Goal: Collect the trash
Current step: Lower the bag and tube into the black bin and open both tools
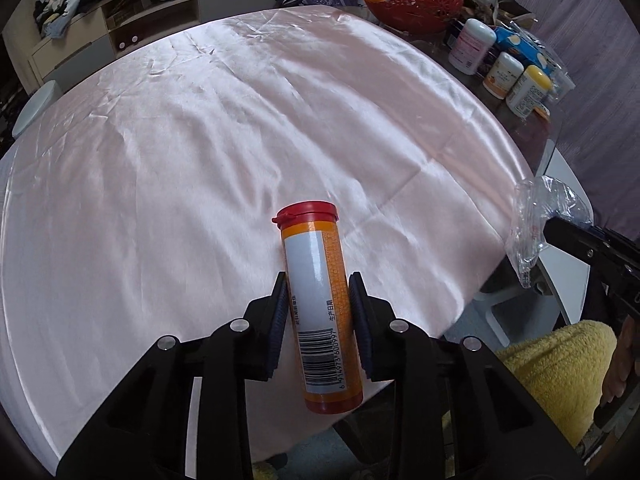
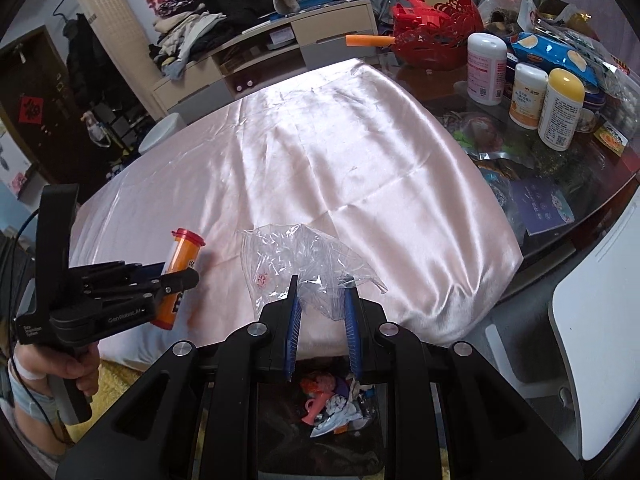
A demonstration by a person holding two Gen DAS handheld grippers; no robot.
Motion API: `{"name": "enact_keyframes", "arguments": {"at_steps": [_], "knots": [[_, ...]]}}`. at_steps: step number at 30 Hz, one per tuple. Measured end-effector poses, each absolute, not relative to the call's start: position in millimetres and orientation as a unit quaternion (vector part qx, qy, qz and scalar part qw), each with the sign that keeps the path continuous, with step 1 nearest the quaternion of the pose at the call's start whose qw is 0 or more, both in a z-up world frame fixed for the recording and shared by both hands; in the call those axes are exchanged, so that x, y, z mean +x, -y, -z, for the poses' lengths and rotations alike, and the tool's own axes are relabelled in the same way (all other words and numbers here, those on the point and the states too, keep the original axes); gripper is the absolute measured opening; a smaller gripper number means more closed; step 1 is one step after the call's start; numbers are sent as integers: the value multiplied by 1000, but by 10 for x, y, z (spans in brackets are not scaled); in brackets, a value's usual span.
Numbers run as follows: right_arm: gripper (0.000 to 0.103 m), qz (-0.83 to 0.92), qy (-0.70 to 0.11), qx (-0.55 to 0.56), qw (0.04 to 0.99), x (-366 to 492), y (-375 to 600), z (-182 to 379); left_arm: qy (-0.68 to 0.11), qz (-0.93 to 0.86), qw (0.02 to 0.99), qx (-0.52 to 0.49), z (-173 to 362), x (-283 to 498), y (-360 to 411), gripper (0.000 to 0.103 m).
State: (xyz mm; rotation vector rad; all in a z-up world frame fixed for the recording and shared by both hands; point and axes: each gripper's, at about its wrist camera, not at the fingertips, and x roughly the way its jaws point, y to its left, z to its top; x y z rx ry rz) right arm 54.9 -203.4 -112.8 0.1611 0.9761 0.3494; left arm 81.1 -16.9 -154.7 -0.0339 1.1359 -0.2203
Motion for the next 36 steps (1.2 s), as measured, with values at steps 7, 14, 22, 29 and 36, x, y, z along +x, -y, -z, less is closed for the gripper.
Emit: {"name": "enact_keyframes", "arguments": {"at_steps": [7,14,22,29,36], "knots": [[22,-159,-469,70,866,136,2047,1157,-506,143,850,-18,1394,243,286,29],[22,-147,-479,69,863,-186,2082,1277,-494,178,851,-10,1426,-150,402,29],[22,-127,-506,60,851,-421,2052,1576,-524,192,830,-13,1782,-354,468,28],[22,-127,-547,83,823,-475,1999,1941,-550,203,810,-18,2133,-389,553,28],[22,-106,-588,99,796,-366,1971,2281,-564,204,800,-4,2365,-356,628,28]]}}
